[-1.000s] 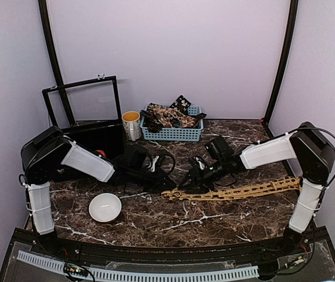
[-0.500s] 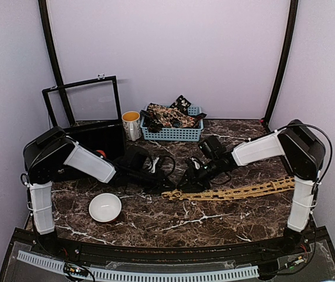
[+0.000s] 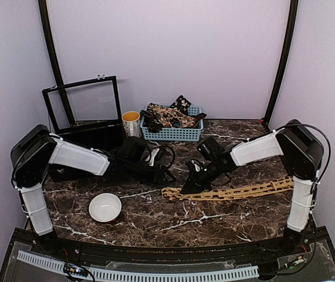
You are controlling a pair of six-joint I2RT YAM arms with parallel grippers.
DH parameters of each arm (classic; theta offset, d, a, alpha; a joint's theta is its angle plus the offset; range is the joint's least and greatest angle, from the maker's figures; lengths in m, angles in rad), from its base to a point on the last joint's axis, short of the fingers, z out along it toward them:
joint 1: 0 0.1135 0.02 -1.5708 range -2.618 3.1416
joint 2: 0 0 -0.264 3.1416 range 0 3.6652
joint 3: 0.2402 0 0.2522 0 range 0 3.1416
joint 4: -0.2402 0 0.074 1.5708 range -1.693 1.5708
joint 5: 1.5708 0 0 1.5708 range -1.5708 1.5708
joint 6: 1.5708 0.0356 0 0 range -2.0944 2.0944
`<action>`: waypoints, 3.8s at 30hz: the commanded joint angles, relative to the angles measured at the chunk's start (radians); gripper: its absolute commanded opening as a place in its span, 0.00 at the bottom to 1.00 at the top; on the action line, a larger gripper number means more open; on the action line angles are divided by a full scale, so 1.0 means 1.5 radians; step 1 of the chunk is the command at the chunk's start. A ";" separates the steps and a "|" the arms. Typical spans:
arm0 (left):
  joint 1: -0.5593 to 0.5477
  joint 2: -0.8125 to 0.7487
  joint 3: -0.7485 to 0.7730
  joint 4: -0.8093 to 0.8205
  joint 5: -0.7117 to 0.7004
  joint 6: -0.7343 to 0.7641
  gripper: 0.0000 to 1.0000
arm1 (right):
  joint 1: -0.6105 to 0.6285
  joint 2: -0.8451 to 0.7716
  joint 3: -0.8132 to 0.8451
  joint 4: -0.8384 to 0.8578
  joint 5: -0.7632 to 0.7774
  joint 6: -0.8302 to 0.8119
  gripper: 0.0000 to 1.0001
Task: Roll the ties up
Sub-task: Roll the tie at the center of the board.
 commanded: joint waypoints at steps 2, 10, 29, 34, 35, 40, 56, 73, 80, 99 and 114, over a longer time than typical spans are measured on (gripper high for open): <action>-0.001 -0.123 -0.004 -0.083 -0.079 0.216 0.82 | 0.003 -0.018 -0.008 0.021 0.003 -0.013 0.00; 0.005 -0.214 -0.145 0.131 -0.133 0.361 0.99 | 0.003 -0.019 0.003 0.037 -0.021 -0.035 0.00; -0.031 0.039 -0.051 0.169 0.030 0.624 0.91 | -0.006 -0.011 0.019 0.005 -0.043 -0.077 0.00; -0.049 0.077 -0.038 0.164 0.005 0.666 0.83 | -0.007 -0.011 0.015 0.010 -0.056 -0.076 0.00; -0.055 0.079 -0.038 0.156 0.002 0.678 0.81 | -0.008 -0.011 0.015 0.011 -0.058 -0.076 0.00; -0.061 0.071 -0.066 0.131 -0.030 0.713 0.50 | -0.010 -0.016 0.018 0.005 -0.065 -0.073 0.05; -0.061 0.059 -0.090 0.128 -0.064 0.681 0.34 | 0.019 0.001 0.025 0.023 -0.096 -0.035 0.34; -0.055 0.032 -0.126 0.170 -0.067 0.659 0.42 | 0.018 0.019 0.043 -0.067 -0.010 -0.083 0.00; -0.042 0.013 -0.137 0.159 -0.039 0.679 0.57 | 0.017 0.022 0.035 -0.077 0.011 -0.096 0.00; -0.036 -0.012 -0.163 0.244 -0.009 0.640 0.46 | 0.017 0.041 0.014 -0.097 0.033 -0.115 0.00; -0.067 0.084 -0.077 0.219 -0.010 0.646 0.76 | 0.018 0.023 0.044 -0.091 0.001 -0.108 0.00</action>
